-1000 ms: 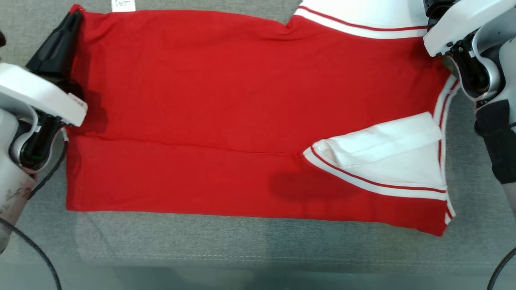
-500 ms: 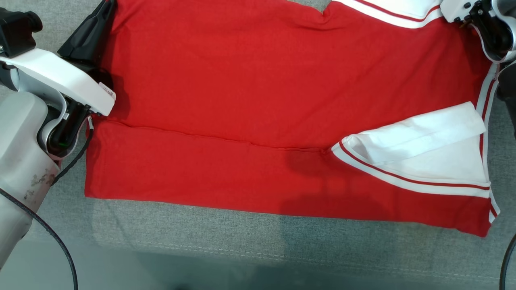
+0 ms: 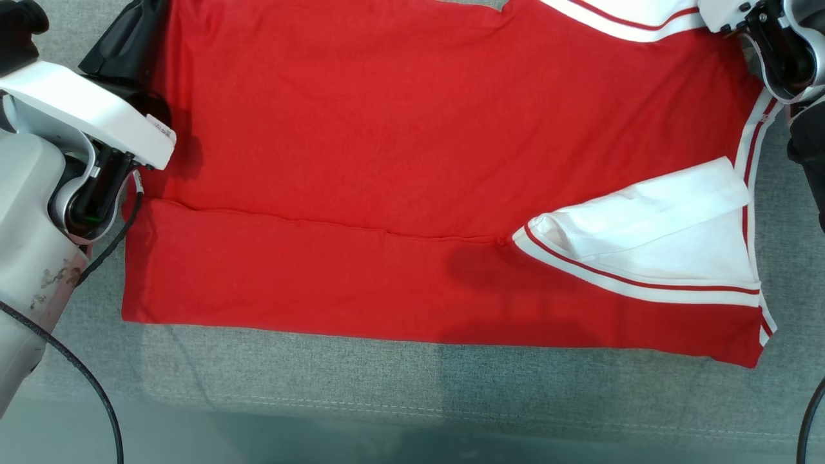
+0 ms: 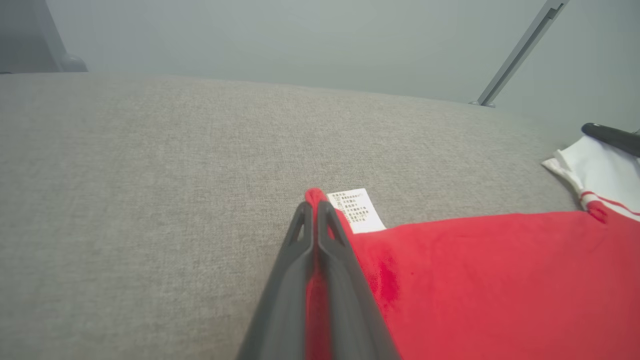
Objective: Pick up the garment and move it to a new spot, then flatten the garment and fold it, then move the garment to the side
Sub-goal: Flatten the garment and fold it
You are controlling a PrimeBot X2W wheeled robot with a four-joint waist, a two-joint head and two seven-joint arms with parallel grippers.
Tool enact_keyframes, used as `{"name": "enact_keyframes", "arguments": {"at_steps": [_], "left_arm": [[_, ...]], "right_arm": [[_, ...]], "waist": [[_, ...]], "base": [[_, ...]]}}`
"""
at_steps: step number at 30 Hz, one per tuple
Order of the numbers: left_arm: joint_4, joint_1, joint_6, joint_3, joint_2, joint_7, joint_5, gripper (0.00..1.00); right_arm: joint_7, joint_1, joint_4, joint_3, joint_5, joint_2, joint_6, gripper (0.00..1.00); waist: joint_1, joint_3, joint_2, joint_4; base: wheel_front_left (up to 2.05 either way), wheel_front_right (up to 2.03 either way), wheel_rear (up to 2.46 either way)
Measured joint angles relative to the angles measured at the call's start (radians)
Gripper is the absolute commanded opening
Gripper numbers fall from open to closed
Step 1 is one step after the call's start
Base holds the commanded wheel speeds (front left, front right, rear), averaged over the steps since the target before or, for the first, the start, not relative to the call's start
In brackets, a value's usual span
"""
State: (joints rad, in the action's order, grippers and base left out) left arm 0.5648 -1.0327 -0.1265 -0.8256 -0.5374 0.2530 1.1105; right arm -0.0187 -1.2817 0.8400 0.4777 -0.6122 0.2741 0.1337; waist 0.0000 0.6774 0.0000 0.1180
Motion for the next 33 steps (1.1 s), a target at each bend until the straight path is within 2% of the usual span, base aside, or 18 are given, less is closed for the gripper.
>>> {"name": "enact_keyframes", "arguments": {"at_steps": [3,10,14,19,28,33], "left_arm": [[-0.001,0.003,0.0,0.012,-0.004,0.0,0.0,0.0],[-0.005,0.043,0.0,0.059,-0.008,0.0,0.0,0.0],[-0.011,0.067,0.0,0.072,-0.007,0.0,0.0,0.0],[-0.018,0.114,0.0,0.088,-0.01,0.0,0.003,0.0],[-0.022,0.235,0.0,0.084,-0.031,0.0,0.039,0.0],[-0.015,0.317,0.0,0.084,-0.057,0.0,0.072,0.0]], "right_arm": [[0.038,0.0,-0.03,-0.004,-0.039,0.0,0.0,0.0],[0.035,0.025,-0.123,0.012,-0.211,0.007,0.0,0.0],[0.005,0.065,-0.171,0.031,-0.283,0.048,0.0,0.0],[-0.039,0.129,-0.287,0.08,-0.378,0.098,0.0,0.0],[-0.15,0.317,-0.504,0.143,-0.551,0.228,-0.001,0.0],[-0.204,0.427,-0.595,0.151,-0.634,0.281,-0.003,0.0]], "waist": [[0.0,-0.008,0.0,-0.005],[0.0,-0.03,0.0,-0.011],[0.0,-0.051,0.0,-0.012],[0.0,-0.093,0.0,-0.017],[0.0,-0.203,0.0,-0.041],[0.0,-0.264,0.0,-0.062]], "base": [[0.0,0.0,0.0],[0.0,0.0,0.0],[0.0,0.0,0.0],[0.0,0.0,0.0],[0.0,0.0,0.0],[0.0,0.0,0.0]]}}
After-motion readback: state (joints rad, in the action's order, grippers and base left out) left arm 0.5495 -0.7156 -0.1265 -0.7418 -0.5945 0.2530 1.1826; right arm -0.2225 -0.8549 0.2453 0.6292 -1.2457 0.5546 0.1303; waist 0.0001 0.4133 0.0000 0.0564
